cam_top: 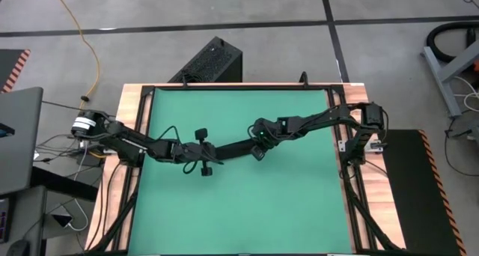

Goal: Roll towel
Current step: Roll the black towel

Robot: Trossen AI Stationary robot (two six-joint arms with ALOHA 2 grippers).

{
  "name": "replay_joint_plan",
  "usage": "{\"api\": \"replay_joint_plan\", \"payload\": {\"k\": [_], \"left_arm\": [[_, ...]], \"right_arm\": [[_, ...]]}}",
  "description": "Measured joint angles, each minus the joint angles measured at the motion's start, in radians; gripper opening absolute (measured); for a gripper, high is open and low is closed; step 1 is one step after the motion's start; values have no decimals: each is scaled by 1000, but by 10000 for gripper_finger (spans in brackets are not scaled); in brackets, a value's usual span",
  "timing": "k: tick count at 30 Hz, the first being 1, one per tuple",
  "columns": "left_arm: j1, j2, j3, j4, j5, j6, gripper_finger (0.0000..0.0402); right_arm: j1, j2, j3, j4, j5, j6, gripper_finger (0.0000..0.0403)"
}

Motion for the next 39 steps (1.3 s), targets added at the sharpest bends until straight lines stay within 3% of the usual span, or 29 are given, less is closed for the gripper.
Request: {"api": "replay_joint_plan", "payload": {"k": [7,12,16,22,39], "left_arm": [[-62,0,1,129,19,71,0],[-62,8,0,81,66,54,0],[-53,7,0,63,0,71,0],[-17,26,-8,59,30,58,0],[-3,198,-14,136,9,-19,0]], "right_arm": [[0,0,0,-4,1,0,21],[0,0,0,-4,1,0,21],[0,0,0,-4,2,3,21],[1,0,0,-5,2,3,21],[2,0,0,-29,-4,-15,28]]}}
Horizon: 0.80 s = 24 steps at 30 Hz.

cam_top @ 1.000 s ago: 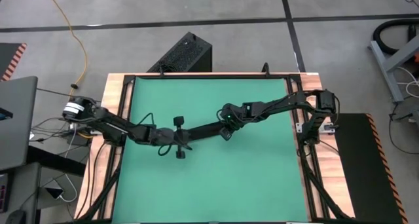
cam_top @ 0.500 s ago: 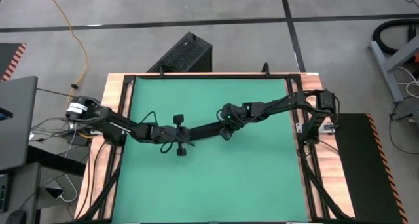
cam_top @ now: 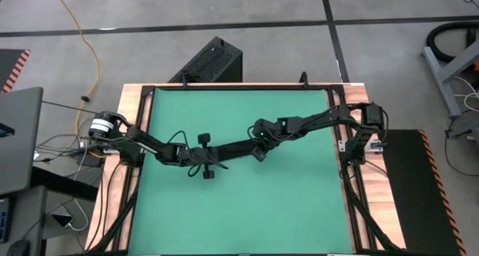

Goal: Roll towel
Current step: Roll the black towel

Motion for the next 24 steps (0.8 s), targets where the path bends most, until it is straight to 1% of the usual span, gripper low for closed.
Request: {"api": "replay_joint_plan", "payload": {"k": [5,10,14,19,21,24], "left_arm": [[4,0,0,-14,2,-4,0],[5,0,0,-20,22,-10,0],[7,0,0,-21,27,-11,0],[7,0,0,-22,28,-11,0],[7,0,0,-22,28,-11,0],[7,0,0,-22,28,-11,0]], "right_arm": [[1,-7,0,2,8,-46,60],[-9,-56,0,20,21,-87,89],[-14,-101,0,18,74,-95,121],[-14,-116,0,-17,82,-114,162],[-13,-116,-1,-34,101,-114,172],[3,-126,-1,29,104,-156,176]]}}
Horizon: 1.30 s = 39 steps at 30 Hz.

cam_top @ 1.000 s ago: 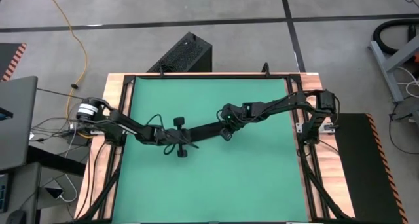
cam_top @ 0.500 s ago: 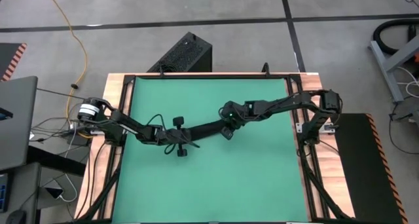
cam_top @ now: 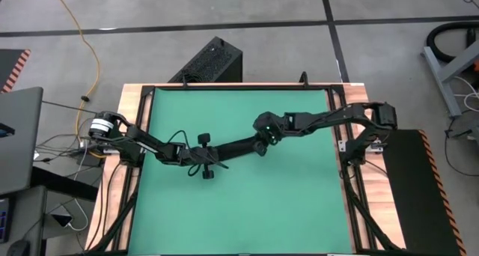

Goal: Roll towel
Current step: Roll the black towel

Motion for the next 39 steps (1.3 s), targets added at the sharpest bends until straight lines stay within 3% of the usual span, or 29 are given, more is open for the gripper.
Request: {"api": "replay_joint_plan", "payload": {"k": [9,19,32,39], "left_arm": [[1,0,0,0,6,-13,0],[2,0,0,1,27,-42,0],[2,-8,0,3,34,-45,0],[-26,-134,26,-52,34,-50,0]], "right_arm": [[131,-68,-47,179,-10,-290,131],[81,68,-81,230,-12,-331,69],[-25,102,-83,225,-69,-344,65],[-21,205,-89,255,-82,-301,65]]}}
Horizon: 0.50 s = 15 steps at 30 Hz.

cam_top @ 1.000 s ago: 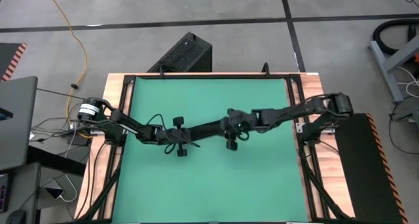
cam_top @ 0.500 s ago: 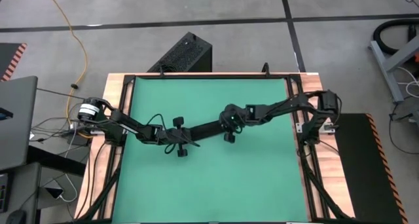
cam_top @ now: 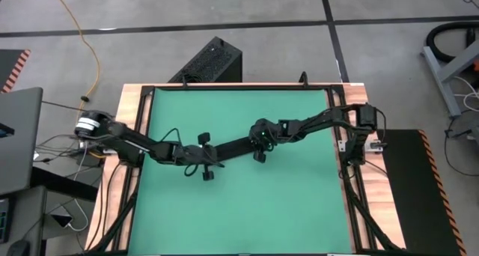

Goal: Roll towel
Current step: Roll the black towel

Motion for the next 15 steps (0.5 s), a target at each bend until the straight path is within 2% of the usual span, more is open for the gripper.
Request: {"api": "replay_joint_plan", "payload": {"k": [2,5,8,12,15], "left_arm": [[-16,-59,3,-32,-24,-11,0],[-41,-128,-3,-52,-118,-46,0],[-58,-131,-69,4,-231,-123,0],[-75,-36,-202,341,-267,-209,0],[-100,46,-231,550,-285,-208,0]], "right_arm": [[2,24,1,20,-4,18,65],[10,32,0,29,-2,21,65],[16,20,-1,31,5,23,65],[19,6,-2,33,26,47,65],[19,7,-3,33,26,64,65]]}}
